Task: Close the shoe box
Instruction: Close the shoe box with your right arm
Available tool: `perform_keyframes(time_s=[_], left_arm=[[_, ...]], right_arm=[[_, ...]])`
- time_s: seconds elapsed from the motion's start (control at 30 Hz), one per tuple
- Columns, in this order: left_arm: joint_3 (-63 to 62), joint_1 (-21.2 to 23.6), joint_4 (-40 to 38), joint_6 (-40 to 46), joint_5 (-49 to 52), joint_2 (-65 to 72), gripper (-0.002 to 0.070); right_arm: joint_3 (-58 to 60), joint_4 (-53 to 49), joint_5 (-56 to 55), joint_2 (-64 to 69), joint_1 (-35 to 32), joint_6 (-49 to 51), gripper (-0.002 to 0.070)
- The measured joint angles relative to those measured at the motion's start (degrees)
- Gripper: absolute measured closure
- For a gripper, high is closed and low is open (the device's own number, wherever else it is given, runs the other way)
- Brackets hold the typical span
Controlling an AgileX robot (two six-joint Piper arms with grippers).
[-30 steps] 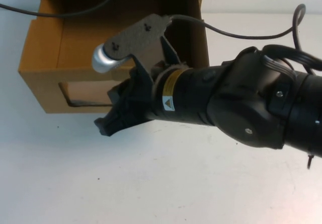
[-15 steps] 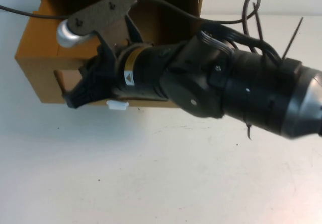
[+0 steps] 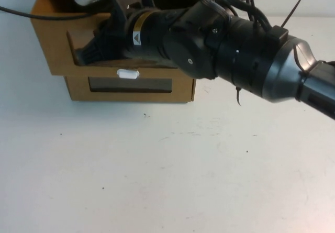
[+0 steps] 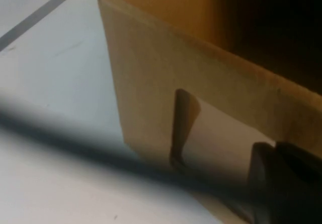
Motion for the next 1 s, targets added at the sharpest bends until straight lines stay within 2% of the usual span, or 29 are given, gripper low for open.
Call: perform_keyframes(time_s=[0.17, 0.4, 0.6, 1.0], left_arm=[[0.00, 0.00, -0.08, 0.00, 0.14, 0.00, 0.0680], [0.00, 0.00, -0.14, 0.00, 0.25, 0.00, 0.0680], [0.00, 0.00, -0.14, 0.00, 0.25, 0.00, 0.0680], [0.00, 0.00, -0.22, 0.00, 0.46, 0.00, 0.0680]], right_arm=[[-5.25, 3.09, 5.40, 2.63, -1.83, -2.07, 0.0689], [-8.63, 19.33, 19.04, 2.45, -2.46, -16.65, 0.0689], [-9.04, 19.10, 21.83, -0.36, -3.17, -18.21, 0.0689], [-9.27, 20.53, 19.79, -2.14, -10.61, -18.21, 0.0689]])
